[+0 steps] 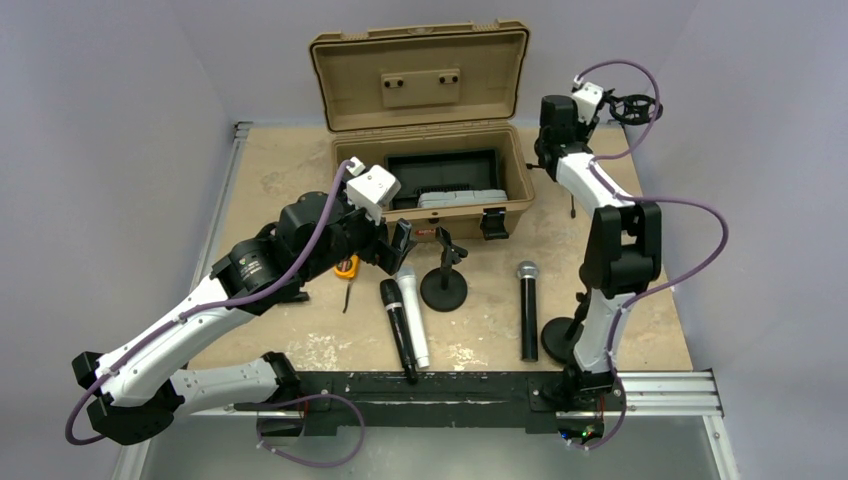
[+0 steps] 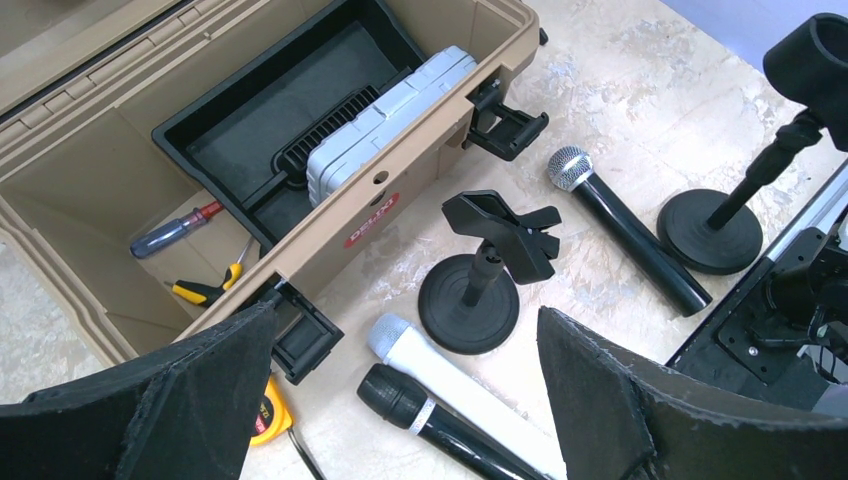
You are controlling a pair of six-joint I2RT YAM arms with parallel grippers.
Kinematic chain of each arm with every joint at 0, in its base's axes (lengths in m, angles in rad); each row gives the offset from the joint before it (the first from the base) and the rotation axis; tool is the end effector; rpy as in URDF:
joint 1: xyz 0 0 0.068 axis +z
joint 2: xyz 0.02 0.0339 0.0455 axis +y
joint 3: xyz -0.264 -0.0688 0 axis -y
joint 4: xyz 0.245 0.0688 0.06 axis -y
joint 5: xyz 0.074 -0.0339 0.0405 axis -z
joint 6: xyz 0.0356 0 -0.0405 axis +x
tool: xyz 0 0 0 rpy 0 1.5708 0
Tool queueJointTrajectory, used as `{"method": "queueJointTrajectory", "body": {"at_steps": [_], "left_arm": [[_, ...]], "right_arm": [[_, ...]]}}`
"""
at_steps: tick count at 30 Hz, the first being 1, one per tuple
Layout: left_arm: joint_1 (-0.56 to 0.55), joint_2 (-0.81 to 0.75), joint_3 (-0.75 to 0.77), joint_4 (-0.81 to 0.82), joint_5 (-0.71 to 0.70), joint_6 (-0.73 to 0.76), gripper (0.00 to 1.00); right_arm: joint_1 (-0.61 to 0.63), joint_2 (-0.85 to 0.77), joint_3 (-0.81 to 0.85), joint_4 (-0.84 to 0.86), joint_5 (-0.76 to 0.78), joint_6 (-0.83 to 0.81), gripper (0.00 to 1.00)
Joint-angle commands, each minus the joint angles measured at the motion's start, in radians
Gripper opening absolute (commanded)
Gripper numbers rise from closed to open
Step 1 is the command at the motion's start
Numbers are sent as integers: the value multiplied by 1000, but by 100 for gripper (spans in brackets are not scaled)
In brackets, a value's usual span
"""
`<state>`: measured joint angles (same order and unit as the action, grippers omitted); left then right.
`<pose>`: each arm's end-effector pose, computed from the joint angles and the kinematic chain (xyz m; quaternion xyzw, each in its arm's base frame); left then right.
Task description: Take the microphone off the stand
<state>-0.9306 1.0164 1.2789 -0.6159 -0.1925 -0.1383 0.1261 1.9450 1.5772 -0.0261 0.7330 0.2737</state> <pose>0.1275 -0.1598 0.4218 0.2644 0.7746 -0.2221 0.5299 0.4588 0.0342 0.2886 0.2556 0.7598 -0.1892 0.5671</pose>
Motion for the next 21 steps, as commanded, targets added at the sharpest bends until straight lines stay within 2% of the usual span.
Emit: {"method": "queueJointTrajectory", "body": {"at_steps": [1, 5, 10, 21], "left_arm": [[1, -17, 33, 21, 10, -13, 98], [1, -18, 32, 22, 13, -14, 98], [1, -17, 33, 23, 15, -14, 98], [1, -16, 31, 23, 10, -14, 98]], "right_arm": [[19, 46, 45, -133, 147, 189, 48], [31, 52, 45, -147, 235, 220, 51], [36, 58, 40, -117, 274, 187, 52], [37, 84, 53, -26, 255, 82, 45]]}}
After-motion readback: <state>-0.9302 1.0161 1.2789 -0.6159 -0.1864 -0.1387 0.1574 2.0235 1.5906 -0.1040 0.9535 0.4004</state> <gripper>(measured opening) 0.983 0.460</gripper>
